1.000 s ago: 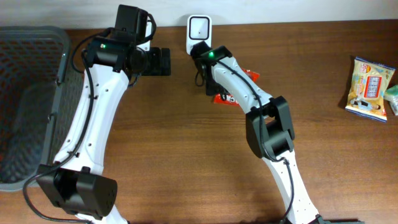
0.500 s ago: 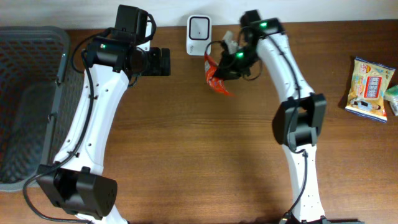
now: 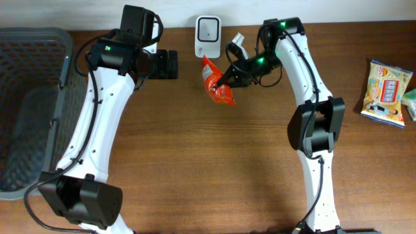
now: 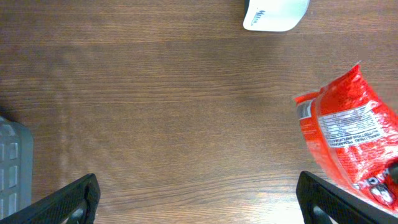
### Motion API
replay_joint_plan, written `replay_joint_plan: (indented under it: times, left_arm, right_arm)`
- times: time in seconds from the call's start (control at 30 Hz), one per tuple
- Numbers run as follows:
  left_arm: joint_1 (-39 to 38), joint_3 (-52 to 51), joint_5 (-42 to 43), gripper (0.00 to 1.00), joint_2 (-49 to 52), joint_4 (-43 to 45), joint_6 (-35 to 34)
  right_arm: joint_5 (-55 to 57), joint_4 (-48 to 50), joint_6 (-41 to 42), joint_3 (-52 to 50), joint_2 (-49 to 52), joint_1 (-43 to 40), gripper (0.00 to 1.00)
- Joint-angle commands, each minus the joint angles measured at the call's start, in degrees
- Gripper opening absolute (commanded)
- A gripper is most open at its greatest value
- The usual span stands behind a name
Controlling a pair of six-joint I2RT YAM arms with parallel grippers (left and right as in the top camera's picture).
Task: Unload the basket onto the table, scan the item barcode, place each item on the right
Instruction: 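Hold the red bag up to the scanner with the right gripper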
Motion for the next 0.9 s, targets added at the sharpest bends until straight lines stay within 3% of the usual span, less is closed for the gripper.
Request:
replay_joint_plan:
  times: [0.0, 0.13, 0.33, 0.4, 0.43, 0.5, 0.63, 0.87]
  left_arm:
    - [0.35, 0.11, 0.44, 0.99, -0.13, -0.07, 0.35]
    - [0.35, 0.11, 0.44, 0.99, -0.13, -0.09, 0.35]
    - [0.35, 0.11, 0.44, 0.99, -0.13, -0.09, 0.35]
    - [0.35, 0.11, 0.44, 0.99, -0.13, -0.09, 0.35]
    - [0.35, 0.11, 0.44, 0.99, -0.13, -0.09, 0.35]
    - [0.35, 0.11, 0.44, 0.99, -0.13, -0.09, 0.33]
    - [0.35, 0.11, 0.44, 0.99, -0.13, -0.07, 0.35]
    - [0.35, 0.11, 0.44, 0.99, -0.13, -0.09, 0.35]
  right_arm:
    - [4.85, -0.26, -5.18, 0.46, -1.97, -0.04, 0.04]
    - [7.96, -0.28, -12.22, 0.46, -1.97, 2.64, 0.04]
    - [9.22, 0.33, -12.15, 0.46, -1.97, 2.95, 0.04]
    - [10.75, 12.31, 6.03, 0.52, -1.97, 2.45, 0.04]
    - [19.52, 22.18, 19.91, 0.63, -1.99, 2.43, 0.04]
    - [32.44, 33.00, 28.81, 0.98, -1.99, 3.54, 0.04]
    - [54.55, 43.39, 28.65, 2.54, -1.99, 8.46, 0.04]
    - [81.42, 54.12, 23.26, 2.51, -1.97, 17.25, 0.04]
